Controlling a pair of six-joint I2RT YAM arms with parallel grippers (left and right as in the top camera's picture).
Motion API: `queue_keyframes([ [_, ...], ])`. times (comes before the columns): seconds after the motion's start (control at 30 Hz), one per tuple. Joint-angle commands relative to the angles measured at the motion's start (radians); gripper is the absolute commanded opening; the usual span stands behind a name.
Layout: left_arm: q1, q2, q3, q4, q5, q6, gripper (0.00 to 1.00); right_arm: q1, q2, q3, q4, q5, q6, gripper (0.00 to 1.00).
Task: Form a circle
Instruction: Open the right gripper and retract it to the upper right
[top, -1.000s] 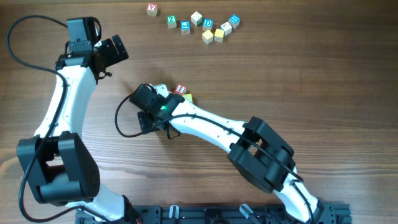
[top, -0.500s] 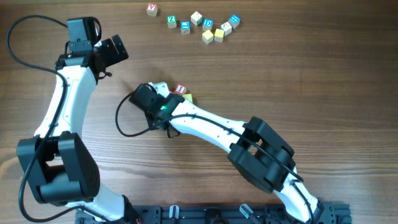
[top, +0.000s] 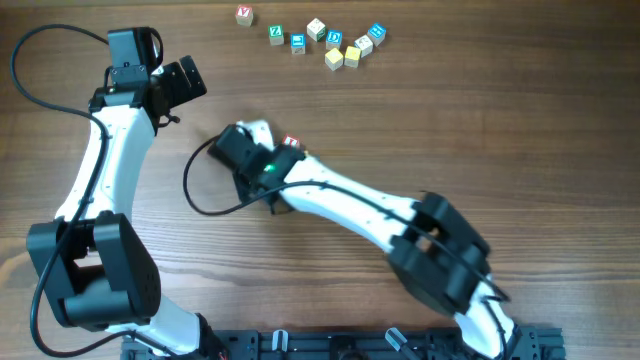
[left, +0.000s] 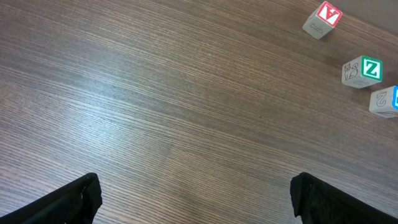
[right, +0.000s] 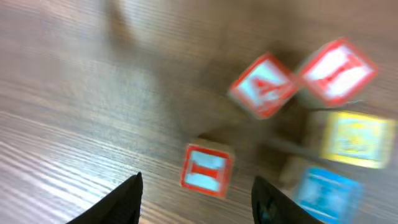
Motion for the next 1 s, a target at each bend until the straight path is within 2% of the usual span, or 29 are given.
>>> queue_keyframes([
  [0.0, 0.001, -0.009, 0.005, 0.0, 0.0, -0.009, 1.0, -0.106, -0.099, 0.033, -0.054, 0.072, -0.016, 0.57],
  [0.2, 0.001, -0.009, 0.005, 0.0, 0.0, -0.009, 1.0, -0.349, -0.101, 0.033, -0.233, 0.073, -0.046, 0.58],
  [0.27, 0.001, -0.009, 0.005, 0.0, 0.001, -0.009, 1.0, -0.448, -0.1, 0.032, -0.28, 0.073, -0.082, 0.62],
  [0.3, 0.001, -0.009, 0.005, 0.0, 0.0, -0.009, 1.0, -0.515, -0.1, 0.032, -0.302, 0.073, -0.11, 0.7],
  [0.33, 0.001, -0.009, 0.005, 0.0, 0.0, -0.009, 1.0, -0.549, -0.1, 0.031, -0.311, 0.072, -0.128, 0.82],
  [0.37, 0.001, -0.009, 0.005, 0.0, 0.001, -0.009, 1.0, -0.602, -0.1, 0.031, -0.332, 0.072, -0.138, 1.0],
  [0.5, 0.001, -0.009, 0.005, 0.0, 0.0, -0.008, 1.0, -0.732, -0.1, 0.031, -0.294, 0.072, -0.148, 1.0],
  [0.63, 0.001, -0.009, 0.005, 0.0, 0.0, -0.009, 1.0, -0.818, -0.1, 0.031, -0.147, 0.072, -0.148, 1.0],
  [0.8, 0.001, -0.009, 0.005, 0.0, 0.001, -0.009, 1.0, -0.833, -0.1, 0.031, -0.03, 0.072, -0.148, 1.0],
  [0.97, 0.001, -0.009, 0.005, 0.0, 0.001, -0.009, 1.0, -0.833, -0.1, 0.031, -0.015, 0.072, -0.148, 1.0],
])
